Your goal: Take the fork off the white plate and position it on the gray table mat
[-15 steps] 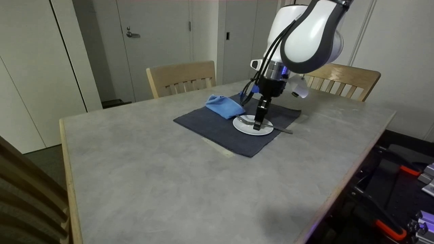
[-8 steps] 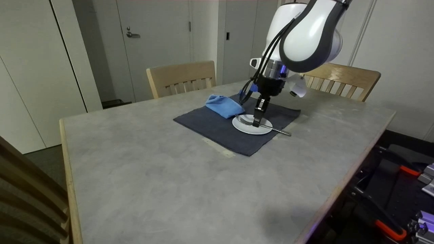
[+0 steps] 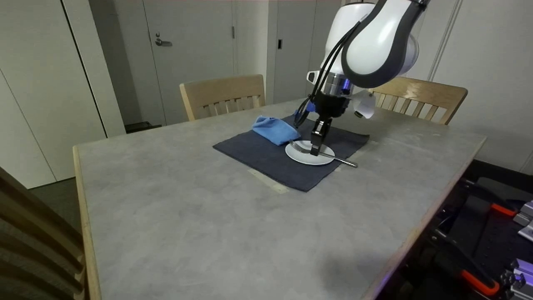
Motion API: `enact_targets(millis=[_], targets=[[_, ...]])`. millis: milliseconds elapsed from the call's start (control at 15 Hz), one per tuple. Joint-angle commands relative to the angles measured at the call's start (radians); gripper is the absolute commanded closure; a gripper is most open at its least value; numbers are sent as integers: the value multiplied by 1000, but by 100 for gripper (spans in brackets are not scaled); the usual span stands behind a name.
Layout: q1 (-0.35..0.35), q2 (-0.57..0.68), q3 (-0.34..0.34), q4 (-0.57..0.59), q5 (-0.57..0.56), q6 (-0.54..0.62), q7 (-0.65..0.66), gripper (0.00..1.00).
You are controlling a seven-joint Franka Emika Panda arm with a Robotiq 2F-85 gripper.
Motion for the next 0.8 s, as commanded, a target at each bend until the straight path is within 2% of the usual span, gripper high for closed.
enact_targets(millis=[0,267,733], targets=[[26,-12,-52,23,-43,-62,29,98],[59,-7,-131,63,-99,-118,65,98],[89,54,-203,125,-156,-121,159,98]])
